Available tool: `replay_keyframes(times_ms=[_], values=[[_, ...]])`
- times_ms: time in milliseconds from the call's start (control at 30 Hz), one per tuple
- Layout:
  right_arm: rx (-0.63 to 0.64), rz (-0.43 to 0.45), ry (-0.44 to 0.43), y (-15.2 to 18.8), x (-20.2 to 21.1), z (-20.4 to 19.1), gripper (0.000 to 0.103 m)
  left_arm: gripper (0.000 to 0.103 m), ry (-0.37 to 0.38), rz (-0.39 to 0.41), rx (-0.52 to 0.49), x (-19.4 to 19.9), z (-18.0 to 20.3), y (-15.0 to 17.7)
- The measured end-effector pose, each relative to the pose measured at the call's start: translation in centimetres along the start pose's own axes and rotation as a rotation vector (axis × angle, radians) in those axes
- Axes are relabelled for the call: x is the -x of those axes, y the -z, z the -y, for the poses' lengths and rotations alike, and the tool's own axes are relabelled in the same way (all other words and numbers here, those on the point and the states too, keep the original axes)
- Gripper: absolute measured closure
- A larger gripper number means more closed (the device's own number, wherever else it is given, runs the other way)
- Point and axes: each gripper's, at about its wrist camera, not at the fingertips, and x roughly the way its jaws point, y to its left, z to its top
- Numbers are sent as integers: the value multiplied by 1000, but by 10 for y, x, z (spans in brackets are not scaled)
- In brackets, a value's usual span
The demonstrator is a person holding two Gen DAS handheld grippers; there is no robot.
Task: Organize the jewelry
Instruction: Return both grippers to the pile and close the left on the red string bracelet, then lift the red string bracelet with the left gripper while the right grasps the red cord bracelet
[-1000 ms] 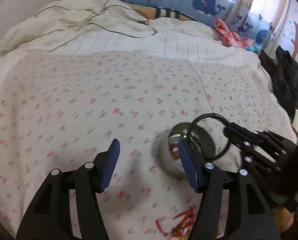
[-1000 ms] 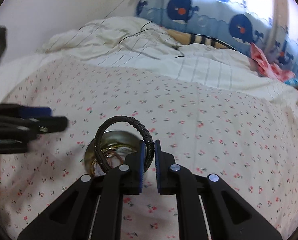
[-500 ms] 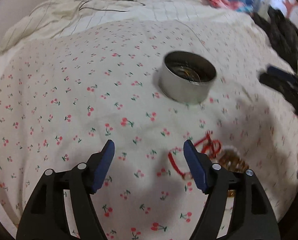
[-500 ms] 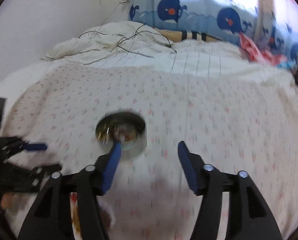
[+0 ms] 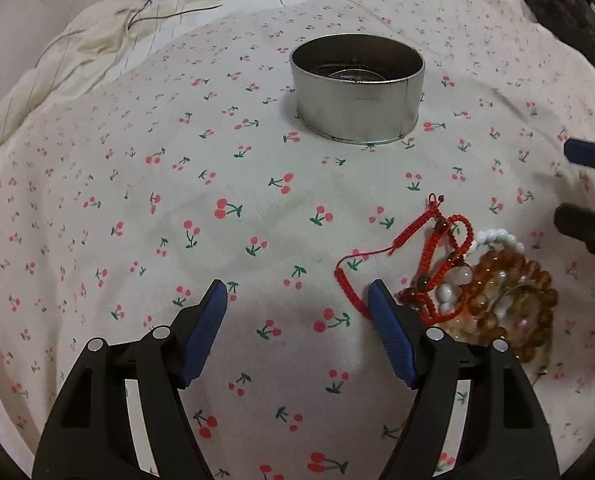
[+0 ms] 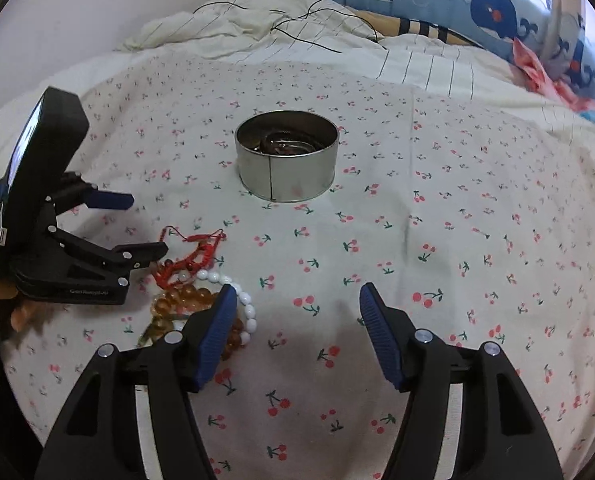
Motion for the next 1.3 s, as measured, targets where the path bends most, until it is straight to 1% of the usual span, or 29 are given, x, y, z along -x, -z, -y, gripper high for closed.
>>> replay_keyframes(times_ms=[67,100,133,167,200,233,267,300,333,400,433,467,500,533,567,667,700,800,833,900,933,1033,1100,1200,1300], values=[[-4,3,1,0,-2,0,37,31,-57,14,11,0,-3,-1],[-1,4,8,-1,-3,-1,34,31,-110,22,23,0,-8,-1],[4,3,14,-1,-5,-3,33,31,-153,26,46,0,-17,-2],[9,-2,14,-1,-7,-5,33,31,-163,23,72,0,-24,-2],[14,-3,13,-1,-7,-6,33,31,-152,16,113,1,-35,-1],[18,-4,13,-1,-8,-8,33,31,-97,6,168,0,-47,1],[24,-6,13,-1,-9,-10,33,31,-51,-4,198,-2,-54,2],[30,-6,15,-1,-10,-12,32,31,7,-21,219,-6,-58,3],[33,-6,18,-1,-10,-13,32,33,50,-36,218,-10,-57,5],[42,-9,26,0,-12,-15,30,46,62,-32,176,-12,-46,7],[44,-9,28,0,-12,-15,30,69,99,-32,160,-12,-41,7],[44,-8,28,-1,-13,-16,30,99,139,-33,159,-10,-39,6],[42,-7,30,-1,-13,-15,30,100,179,-34,171,-7,-39,6],[37,-2,29,-1,-13,-14,30,100,239,-21,197,-1,-42,6],[32,4,27,-2,-12,-14,30,100,270,-12,211,1,-44,6],[20,29,16,-4,-9,-13,30,100,404,76,279,29,-62,4],[20,40,8,-5,-7,-15,30,100,437,103,302,36,-69,4],[49,59,-16,-7,-6,-23,30,100,505,168,375,50,-85,4],[61,57,-17,-7,-7,-26,30,100,537,197,421,54,-96,7],[87,62,-32,-9,-10,-36,30,100,556,244,473,61,-110,7],[98,68,-55,-11,-12,-43,30,100,545,274,501,67,-118,8],[127,67,-99,-19,-21,-66,30,100,548,318,552,72,-129,7],[143,62,-120,-24,-29,-80,30,100,525,314,560,72,-132,7],[144,24,-113,-31,-48,-100,30,100,499,287,556,70,-131,9],[133,-37,-95,-32,-73,-107,30,100,501,283,558,68,-135,10]])
